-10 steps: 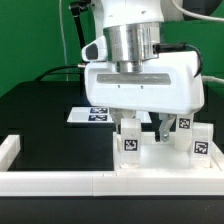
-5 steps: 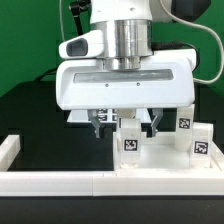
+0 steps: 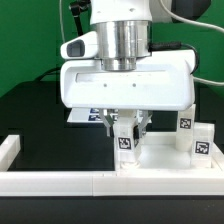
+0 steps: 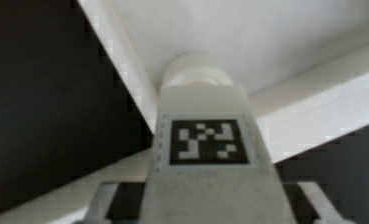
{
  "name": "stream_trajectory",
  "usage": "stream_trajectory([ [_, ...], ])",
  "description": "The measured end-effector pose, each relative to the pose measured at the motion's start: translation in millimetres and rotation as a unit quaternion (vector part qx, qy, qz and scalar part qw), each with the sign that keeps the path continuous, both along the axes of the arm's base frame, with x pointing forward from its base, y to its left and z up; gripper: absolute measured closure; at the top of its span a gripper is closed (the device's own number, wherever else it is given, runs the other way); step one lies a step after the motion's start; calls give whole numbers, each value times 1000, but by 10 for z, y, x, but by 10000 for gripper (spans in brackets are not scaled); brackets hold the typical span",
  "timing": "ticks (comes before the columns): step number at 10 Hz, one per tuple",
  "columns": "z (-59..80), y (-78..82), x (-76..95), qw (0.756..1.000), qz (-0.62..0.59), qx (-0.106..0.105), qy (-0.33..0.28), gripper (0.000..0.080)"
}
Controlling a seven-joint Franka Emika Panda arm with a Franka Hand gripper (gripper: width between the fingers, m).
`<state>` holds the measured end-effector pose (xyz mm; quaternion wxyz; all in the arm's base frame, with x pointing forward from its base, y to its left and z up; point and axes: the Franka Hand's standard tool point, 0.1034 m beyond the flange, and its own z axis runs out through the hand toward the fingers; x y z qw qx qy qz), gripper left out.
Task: Assemble square table
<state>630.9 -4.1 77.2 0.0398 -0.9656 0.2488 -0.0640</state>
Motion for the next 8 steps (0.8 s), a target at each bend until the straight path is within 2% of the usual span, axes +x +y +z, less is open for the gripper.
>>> stream_trajectory([
  [2,-11,70,-54,982,-188,25,17,511],
  [4,-20,103,-78,938,-336,70,43,511],
  [6,-29,94,-76,882,-455,111,55,511],
  [8,-30,74,-77,880,-458,112,54,511],
])
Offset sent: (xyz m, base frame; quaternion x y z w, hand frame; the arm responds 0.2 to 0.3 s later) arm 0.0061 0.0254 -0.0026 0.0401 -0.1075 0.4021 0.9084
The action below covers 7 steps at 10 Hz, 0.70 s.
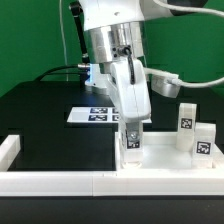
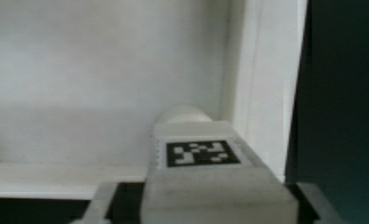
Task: Assemble square table
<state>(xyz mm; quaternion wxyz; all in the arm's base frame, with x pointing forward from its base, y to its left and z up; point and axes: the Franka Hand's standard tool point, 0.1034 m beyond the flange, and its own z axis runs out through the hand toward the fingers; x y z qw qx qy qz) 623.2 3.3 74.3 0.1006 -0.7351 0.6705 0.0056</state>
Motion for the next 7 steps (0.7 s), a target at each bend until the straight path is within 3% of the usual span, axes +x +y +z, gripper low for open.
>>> stream_trajectory([
  [1,-2,2,1,1000,6,-1,-1,454],
  [2,9,34,21,990,130,-44,-15,454],
  [3,21,79,27,968,241,-67,-26,248],
  [4,30,54,13,961,268,-69,-30,181],
  [7,18,35,7,921,380,-82,-42,151],
])
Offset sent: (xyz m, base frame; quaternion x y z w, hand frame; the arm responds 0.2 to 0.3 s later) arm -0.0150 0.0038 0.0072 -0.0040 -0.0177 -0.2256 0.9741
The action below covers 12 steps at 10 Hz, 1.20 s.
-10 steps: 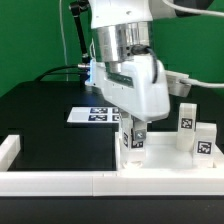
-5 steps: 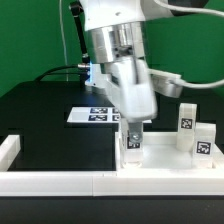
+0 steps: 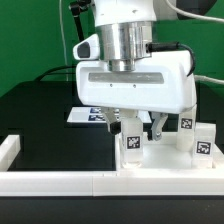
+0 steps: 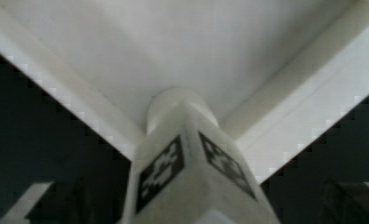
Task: Assemble square table
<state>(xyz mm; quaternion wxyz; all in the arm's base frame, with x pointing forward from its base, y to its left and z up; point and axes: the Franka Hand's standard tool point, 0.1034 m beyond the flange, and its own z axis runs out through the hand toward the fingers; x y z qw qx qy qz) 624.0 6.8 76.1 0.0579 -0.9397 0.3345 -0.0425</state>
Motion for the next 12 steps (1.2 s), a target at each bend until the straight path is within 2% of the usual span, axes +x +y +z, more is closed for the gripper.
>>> stream_trajectory([
  [2,-4,15,32,978,202,-47,-28,150],
  [3,-30,45,12,977,203,-50,-31,150],
  [4,-29,34,12,981,185,-48,-30,236],
  [5,-31,31,12,981,186,-48,-29,372],
  [6,-32,33,11,984,167,-45,-28,372],
  [7,-34,29,10,993,113,-38,-26,509],
  [9,-36,18,10,998,45,-28,-22,509],
  [10,-27,13,9,997,-69,-13,-13,509],
  [11,-29,19,-11,982,-191,3,0,509],
  [12,-38,36,-5,957,-289,32,18,509],
])
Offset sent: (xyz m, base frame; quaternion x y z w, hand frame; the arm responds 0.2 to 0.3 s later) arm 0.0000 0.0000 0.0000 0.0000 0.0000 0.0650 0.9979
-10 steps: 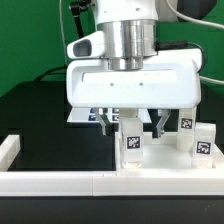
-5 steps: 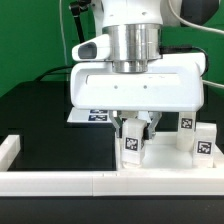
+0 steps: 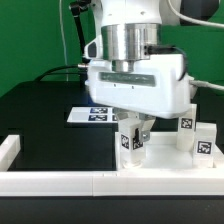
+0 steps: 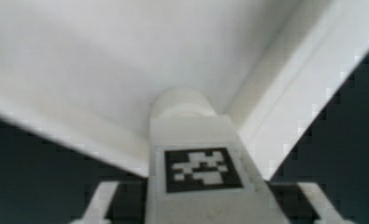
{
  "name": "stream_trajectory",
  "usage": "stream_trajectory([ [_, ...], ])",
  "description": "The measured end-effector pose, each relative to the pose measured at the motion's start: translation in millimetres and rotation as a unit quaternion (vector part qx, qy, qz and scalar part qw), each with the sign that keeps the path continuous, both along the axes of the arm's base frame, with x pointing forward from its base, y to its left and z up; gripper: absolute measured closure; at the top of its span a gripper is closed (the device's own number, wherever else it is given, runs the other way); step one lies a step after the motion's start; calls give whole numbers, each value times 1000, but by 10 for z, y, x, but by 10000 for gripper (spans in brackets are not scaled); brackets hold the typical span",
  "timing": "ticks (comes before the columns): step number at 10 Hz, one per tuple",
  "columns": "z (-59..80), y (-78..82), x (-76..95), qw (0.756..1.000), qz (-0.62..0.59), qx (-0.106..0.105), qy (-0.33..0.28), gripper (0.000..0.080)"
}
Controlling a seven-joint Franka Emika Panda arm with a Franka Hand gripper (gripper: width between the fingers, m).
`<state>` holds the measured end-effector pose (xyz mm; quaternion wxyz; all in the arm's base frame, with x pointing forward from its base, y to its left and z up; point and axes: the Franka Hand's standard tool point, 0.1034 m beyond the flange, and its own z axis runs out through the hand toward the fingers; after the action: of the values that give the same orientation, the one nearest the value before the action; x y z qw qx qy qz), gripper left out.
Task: Assemble square table
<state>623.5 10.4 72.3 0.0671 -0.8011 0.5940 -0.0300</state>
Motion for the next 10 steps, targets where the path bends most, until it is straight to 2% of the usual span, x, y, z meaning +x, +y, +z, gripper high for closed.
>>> stream_trajectory([
  [1,-14,-27,7,997,-77,25,4,509],
  [2,-10,-44,5,993,-112,35,6,509],
  [4,-13,-42,4,992,-123,36,7,509],
  [5,-16,-41,2,995,-96,32,5,411],
  [6,-25,-3,1,1000,-10,9,-7,272],
  [7,0,0,11,994,111,-8,-17,186],
  [8,25,-44,22,980,197,-17,-26,186],
  [10,5,-51,19,972,231,-24,-28,152],
])
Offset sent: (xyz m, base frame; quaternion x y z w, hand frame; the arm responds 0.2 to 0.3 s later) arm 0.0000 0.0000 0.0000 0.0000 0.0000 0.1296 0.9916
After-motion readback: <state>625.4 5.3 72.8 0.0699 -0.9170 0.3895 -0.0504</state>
